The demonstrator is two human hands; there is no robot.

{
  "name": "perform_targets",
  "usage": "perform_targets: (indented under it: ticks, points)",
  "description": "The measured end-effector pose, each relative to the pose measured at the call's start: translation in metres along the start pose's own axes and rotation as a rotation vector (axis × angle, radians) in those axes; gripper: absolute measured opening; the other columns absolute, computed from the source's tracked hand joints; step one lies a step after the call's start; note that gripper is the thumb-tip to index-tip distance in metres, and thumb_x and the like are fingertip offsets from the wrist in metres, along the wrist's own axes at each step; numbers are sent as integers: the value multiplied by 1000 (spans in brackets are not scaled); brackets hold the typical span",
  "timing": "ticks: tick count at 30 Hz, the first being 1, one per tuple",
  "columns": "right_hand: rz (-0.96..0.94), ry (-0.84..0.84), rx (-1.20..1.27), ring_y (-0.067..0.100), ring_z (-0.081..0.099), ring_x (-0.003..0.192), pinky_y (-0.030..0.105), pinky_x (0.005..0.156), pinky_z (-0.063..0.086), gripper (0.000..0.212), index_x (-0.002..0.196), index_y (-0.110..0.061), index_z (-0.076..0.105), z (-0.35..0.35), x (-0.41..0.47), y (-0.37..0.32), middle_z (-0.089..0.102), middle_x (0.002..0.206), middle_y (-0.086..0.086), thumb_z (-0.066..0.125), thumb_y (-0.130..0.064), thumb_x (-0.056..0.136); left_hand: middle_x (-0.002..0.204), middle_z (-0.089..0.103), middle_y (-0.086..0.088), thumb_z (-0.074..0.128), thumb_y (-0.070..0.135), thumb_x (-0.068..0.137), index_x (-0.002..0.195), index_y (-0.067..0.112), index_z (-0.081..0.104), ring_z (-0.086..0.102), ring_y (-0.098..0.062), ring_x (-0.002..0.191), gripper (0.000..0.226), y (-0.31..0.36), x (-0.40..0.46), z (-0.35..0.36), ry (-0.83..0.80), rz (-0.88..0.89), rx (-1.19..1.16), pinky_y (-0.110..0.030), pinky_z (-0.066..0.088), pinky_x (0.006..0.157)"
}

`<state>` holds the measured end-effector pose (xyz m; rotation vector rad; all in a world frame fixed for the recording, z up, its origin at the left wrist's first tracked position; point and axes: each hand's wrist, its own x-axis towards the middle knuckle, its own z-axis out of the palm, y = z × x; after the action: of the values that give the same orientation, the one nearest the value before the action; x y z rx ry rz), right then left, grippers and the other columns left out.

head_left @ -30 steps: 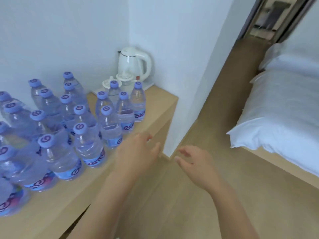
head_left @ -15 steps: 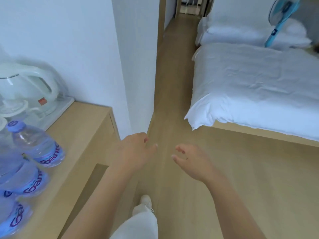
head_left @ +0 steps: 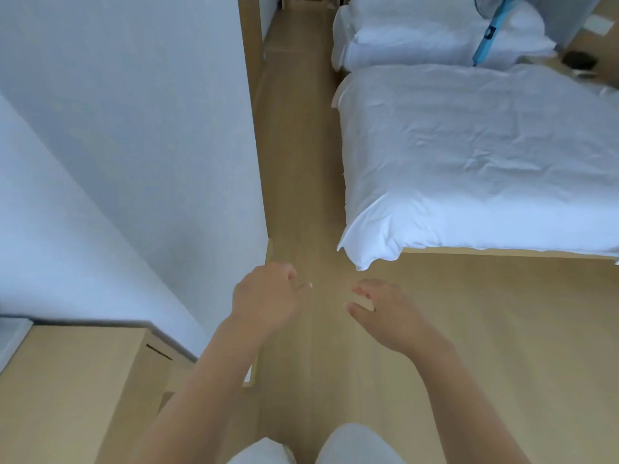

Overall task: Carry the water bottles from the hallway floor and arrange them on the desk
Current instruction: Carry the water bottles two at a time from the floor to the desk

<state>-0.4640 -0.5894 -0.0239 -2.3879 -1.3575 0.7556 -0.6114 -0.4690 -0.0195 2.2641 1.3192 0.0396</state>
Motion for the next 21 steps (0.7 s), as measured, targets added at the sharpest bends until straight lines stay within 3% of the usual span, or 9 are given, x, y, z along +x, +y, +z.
perform_targets:
  ticks: [5, 10, 14, 21]
  points:
    - [81, 36, 64, 21, 58, 96, 35, 85, 47, 35, 110, -4, 58, -23, 73, 23, 61, 110, 7, 54, -34, 90, 101, 62, 9, 53, 48, 87, 97, 22, 59, 57, -14, 91, 28, 12, 82, 3, -9, 24, 24, -27, 40, 71]
    - [48, 68, 75, 12, 55, 99, 26, 79, 40, 32, 114, -16, 58, -59, 168, 51, 59, 115, -5, 52, -38, 91, 101, 61, 11, 52, 49, 88, 105, 23, 59, 57, -11, 90, 32, 46, 183, 4, 11, 34, 21, -26, 40, 72]
    - [4, 69, 61, 8, 48, 110, 20, 84, 33, 37, 124, -21, 54, -102, 245, 70, 54, 123, -10, 51, -40, 92, 100, 59, 13, 51, 50, 87, 112, 25, 57, 55, -10, 90, 35, 84, 261, -6, 40, 19, 8, -25, 38, 72]
    - [-7, 51, 98, 6, 46, 117, 19, 93, 34, 39, 127, -24, 52, -158, 349, 94, 51, 129, -12, 51, -41, 92, 98, 58, 15, 50, 51, 87, 111, 26, 58, 55, -8, 89, 36, 120, 362, -16, 53, -43, -15, -25, 40, 74]
